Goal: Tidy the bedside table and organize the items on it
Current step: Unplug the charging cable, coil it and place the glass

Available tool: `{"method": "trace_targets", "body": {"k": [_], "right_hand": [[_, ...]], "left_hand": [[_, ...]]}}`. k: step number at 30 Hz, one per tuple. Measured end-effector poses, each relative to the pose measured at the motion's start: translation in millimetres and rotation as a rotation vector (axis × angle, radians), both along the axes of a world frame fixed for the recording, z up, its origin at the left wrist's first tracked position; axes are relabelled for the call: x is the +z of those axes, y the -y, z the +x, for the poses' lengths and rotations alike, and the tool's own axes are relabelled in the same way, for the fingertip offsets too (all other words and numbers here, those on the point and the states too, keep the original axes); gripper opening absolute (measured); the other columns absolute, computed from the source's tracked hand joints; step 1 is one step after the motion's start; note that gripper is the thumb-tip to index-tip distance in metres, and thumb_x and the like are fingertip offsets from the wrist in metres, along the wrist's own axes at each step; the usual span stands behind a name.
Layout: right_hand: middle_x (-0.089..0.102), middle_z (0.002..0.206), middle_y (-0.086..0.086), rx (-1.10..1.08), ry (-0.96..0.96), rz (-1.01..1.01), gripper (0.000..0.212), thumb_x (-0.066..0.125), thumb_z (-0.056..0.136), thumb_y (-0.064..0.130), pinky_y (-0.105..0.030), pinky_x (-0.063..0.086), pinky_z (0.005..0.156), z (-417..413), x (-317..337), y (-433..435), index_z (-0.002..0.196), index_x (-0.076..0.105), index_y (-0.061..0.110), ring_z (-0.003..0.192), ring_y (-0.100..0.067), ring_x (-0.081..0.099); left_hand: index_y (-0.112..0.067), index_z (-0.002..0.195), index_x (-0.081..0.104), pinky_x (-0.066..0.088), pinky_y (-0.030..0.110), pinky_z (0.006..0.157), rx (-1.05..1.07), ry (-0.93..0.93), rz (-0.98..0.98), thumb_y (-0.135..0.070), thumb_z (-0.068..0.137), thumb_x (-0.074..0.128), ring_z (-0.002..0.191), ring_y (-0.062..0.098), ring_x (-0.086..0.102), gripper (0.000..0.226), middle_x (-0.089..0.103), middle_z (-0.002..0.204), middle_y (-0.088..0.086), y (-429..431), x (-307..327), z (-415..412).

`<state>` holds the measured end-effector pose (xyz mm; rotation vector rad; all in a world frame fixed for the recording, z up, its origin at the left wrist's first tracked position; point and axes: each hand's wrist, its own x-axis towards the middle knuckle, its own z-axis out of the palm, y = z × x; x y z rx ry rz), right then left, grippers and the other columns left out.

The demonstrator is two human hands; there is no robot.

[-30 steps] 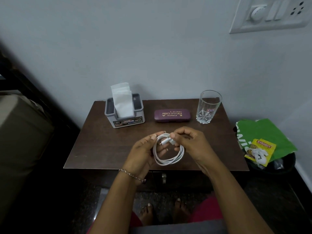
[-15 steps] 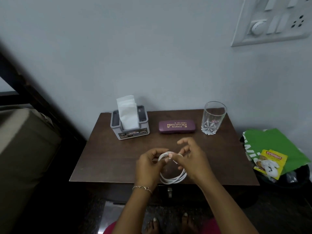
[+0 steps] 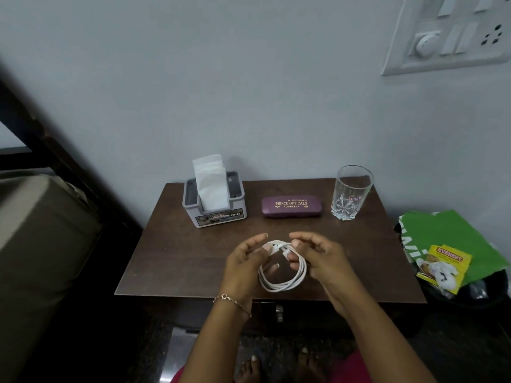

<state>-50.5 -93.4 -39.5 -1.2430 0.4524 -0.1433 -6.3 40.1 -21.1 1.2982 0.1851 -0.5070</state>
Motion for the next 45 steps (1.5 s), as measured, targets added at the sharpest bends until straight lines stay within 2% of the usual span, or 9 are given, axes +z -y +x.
{"method": "trace_targets", "body": {"k": [6, 10, 14, 19, 28, 33, 39, 42, 45], "right_hand": [[0.07, 0.08, -0.007, -0.037, -0.036, -0.087, 0.01, 0.062, 0.087, 0.009, -0.024, 0.055, 0.058, 1, 1, -3, 0.09, 0.069, 0.015, 0.061, -0.011, 0.065], [0.071, 0.09, -0.009, -0.01, -0.054, -0.185, 0.013, 0.061, 0.088, 0.013, -0.029, 0.058, 0.063, -1, 4, -1, 0.097, 0.069, 0.017, 0.064, -0.017, 0.067], [0.072, 0.085, -0.003, 0.017, -0.056, 0.036, 0.019, 0.063, 0.086, 0.007, -0.023, 0.055, 0.062, -2, 7, 0, 0.101, 0.068, 0.018, 0.07, -0.014, 0.067], [0.074, 0.08, 0.0, 0.071, -0.06, 0.123, 0.017, 0.058, 0.089, 0.012, -0.022, 0.056, 0.062, -5, 16, 4, 0.102, 0.068, 0.017, 0.066, -0.011, 0.069], [0.069, 0.09, -0.003, 0.149, -0.071, 0.282, 0.021, 0.051, 0.092, 0.017, -0.02, 0.055, 0.063, -5, 17, 7, 0.104, 0.066, 0.008, 0.075, -0.01, 0.065], [0.066, 0.084, -0.005, 0.051, -0.146, 0.412, 0.008, 0.054, 0.09, 0.013, -0.025, 0.053, 0.064, -3, 15, 5, 0.088, 0.061, 0.012, 0.072, -0.013, 0.062], [0.07, 0.083, -0.002, 0.262, -0.293, 0.443, 0.032, 0.059, 0.08, 0.041, -0.026, 0.049, 0.065, -6, 17, 0, 0.093, 0.069, 0.013, 0.071, -0.012, 0.064], [0.067, 0.076, 0.0, 0.172, -0.31, 0.534, 0.03, 0.065, 0.074, 0.031, -0.025, 0.049, 0.063, -4, 17, -1, 0.098, 0.068, 0.014, 0.067, -0.009, 0.064], [0.069, 0.063, 0.002, 0.059, -0.359, 0.607, 0.013, 0.058, 0.087, 0.022, -0.023, 0.053, 0.055, -3, 13, -2, 0.082, 0.065, 0.012, 0.057, -0.008, 0.067]], "left_hand": [[-0.014, 0.101, 0.065, 0.055, 0.023, 0.066, -0.041, -0.104, -0.087, -0.021, 0.089, 0.056, 0.072, 0.011, 0.069, 0.016, 0.072, 0.08, 0.004, -3, -2, 3], [-0.01, 0.115, 0.059, 0.056, 0.023, 0.07, -0.058, -0.101, -0.117, -0.01, 0.086, 0.058, 0.077, 0.012, 0.07, 0.028, 0.071, 0.097, 0.01, -4, -4, 2], [-0.009, 0.107, 0.062, 0.053, 0.016, 0.055, -0.062, -0.022, -0.044, -0.006, 0.088, 0.056, 0.063, 0.006, 0.067, 0.021, 0.069, 0.091, 0.006, -1, -2, 1], [-0.014, 0.081, 0.067, 0.031, 0.011, 0.037, -0.08, 0.144, 0.181, -0.015, 0.089, 0.056, 0.038, -0.001, 0.042, 0.013, 0.064, 0.064, -0.007, 4, -1, 1], [-0.015, 0.082, 0.064, 0.026, 0.009, 0.036, -0.018, 0.225, 0.163, -0.014, 0.091, 0.052, 0.038, -0.001, 0.035, 0.015, 0.059, 0.054, -0.013, 3, 4, 2], [-0.019, 0.083, 0.064, 0.026, 0.01, 0.039, -0.035, 0.265, 0.137, -0.016, 0.092, 0.051, 0.041, 0.0, 0.034, 0.016, 0.055, 0.056, -0.014, 1, 7, -1], [-0.017, 0.085, 0.062, 0.026, 0.01, 0.039, -0.104, 0.312, 0.146, -0.015, 0.092, 0.05, 0.041, -0.001, 0.033, 0.015, 0.055, 0.053, -0.015, 3, 12, -2], [-0.017, 0.085, 0.063, 0.026, 0.011, 0.04, -0.131, 0.322, 0.135, -0.014, 0.092, 0.05, 0.042, -0.001, 0.033, 0.015, 0.055, 0.058, -0.013, 4, 12, -4], [-0.016, 0.085, 0.062, 0.029, 0.009, 0.039, -0.094, 0.305, 0.025, -0.016, 0.093, 0.048, 0.043, 0.0, 0.034, 0.017, 0.055, 0.061, -0.012, 4, 14, -5]]}}
